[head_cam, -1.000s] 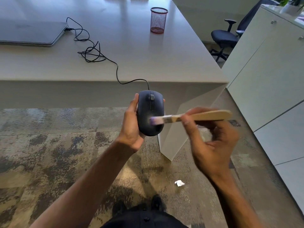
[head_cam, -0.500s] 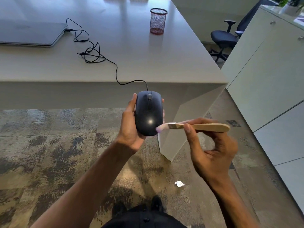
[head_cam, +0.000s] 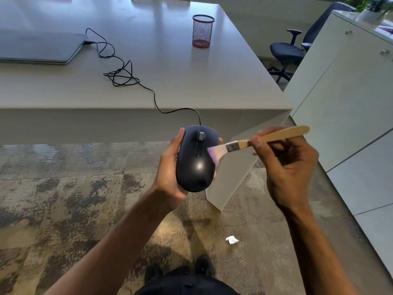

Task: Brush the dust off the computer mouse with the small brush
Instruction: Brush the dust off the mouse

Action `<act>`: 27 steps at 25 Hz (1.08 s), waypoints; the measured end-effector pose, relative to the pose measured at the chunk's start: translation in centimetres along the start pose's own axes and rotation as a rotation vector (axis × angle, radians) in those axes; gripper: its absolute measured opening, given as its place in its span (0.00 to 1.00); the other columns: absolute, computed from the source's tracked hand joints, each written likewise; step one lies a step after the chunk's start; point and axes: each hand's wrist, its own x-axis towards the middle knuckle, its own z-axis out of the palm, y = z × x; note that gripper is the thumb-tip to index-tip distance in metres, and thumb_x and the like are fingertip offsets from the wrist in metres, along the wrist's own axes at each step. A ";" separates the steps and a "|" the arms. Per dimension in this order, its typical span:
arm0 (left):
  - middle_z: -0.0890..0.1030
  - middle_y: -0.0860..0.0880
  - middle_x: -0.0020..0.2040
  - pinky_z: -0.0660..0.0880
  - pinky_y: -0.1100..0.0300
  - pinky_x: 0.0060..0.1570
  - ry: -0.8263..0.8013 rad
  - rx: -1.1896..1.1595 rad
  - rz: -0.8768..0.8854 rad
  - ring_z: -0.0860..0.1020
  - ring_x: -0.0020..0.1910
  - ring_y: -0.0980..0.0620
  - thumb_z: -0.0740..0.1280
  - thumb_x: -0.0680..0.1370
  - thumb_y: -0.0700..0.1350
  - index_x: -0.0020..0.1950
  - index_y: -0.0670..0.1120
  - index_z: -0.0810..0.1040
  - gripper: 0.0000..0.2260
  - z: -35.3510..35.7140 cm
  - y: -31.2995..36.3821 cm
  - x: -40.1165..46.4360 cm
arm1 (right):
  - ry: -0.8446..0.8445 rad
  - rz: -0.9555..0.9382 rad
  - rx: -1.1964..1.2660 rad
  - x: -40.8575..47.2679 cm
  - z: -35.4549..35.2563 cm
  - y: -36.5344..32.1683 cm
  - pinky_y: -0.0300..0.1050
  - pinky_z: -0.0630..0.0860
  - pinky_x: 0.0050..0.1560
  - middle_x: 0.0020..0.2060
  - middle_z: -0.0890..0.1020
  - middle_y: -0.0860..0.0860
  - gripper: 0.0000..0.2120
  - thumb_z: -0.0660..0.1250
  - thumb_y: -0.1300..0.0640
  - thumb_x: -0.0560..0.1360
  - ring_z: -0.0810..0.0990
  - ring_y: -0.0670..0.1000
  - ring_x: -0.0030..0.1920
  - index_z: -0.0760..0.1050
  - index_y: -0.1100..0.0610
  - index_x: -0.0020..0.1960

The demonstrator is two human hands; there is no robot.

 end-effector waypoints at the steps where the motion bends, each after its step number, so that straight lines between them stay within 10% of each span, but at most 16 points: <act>1: 0.81 0.41 0.51 0.79 0.57 0.33 -0.017 0.007 -0.018 0.81 0.38 0.47 0.58 0.79 0.61 0.69 0.38 0.73 0.29 -0.1 -0.1 -0.2 | 0.017 0.005 -0.009 0.7 0.0 0.2 0.47 0.82 0.47 0.43 0.84 0.43 0.05 0.69 0.56 0.74 0.84 0.48 0.44 0.78 0.52 0.49; 6: 0.81 0.42 0.44 0.78 0.58 0.33 -0.047 0.034 -0.020 0.80 0.36 0.48 0.55 0.80 0.61 0.71 0.34 0.70 0.33 -0.4 -0.3 -0.6 | 0.123 0.014 -0.012 2.1 0.6 0.5 0.50 0.83 0.47 0.42 0.84 0.43 0.04 0.69 0.58 0.76 0.84 0.48 0.45 0.78 0.55 0.50; 11: 0.82 0.42 0.47 0.78 0.57 0.34 -0.005 0.088 -0.009 0.80 0.38 0.48 0.57 0.78 0.62 0.61 0.40 0.80 0.28 -0.2 -0.3 -0.5 | -0.213 0.016 0.127 0.9 0.7 -0.8 0.40 0.79 0.44 0.39 0.84 0.43 0.04 0.70 0.58 0.72 0.83 0.45 0.39 0.80 0.52 0.46; 20: 0.83 0.43 0.45 0.78 0.59 0.36 -0.029 0.151 0.050 0.81 0.39 0.50 0.53 0.80 0.60 0.72 0.35 0.68 0.32 0.2 -0.3 -0.8 | 0.128 -0.004 -0.007 3.0 1.1 -0.2 0.45 0.83 0.47 0.41 0.84 0.37 0.04 0.69 0.59 0.76 0.85 0.45 0.45 0.77 0.52 0.50; 27: 0.83 0.40 0.56 0.75 0.48 0.59 0.144 0.323 0.113 0.80 0.54 0.45 0.56 0.77 0.62 0.62 0.41 0.80 0.29 -0.3 -0.6 -0.1 | -0.379 -0.106 0.059 1.0 1.6 -2.8 0.37 0.79 0.44 0.42 0.83 0.45 0.05 0.70 0.61 0.72 0.84 0.47 0.41 0.79 0.56 0.48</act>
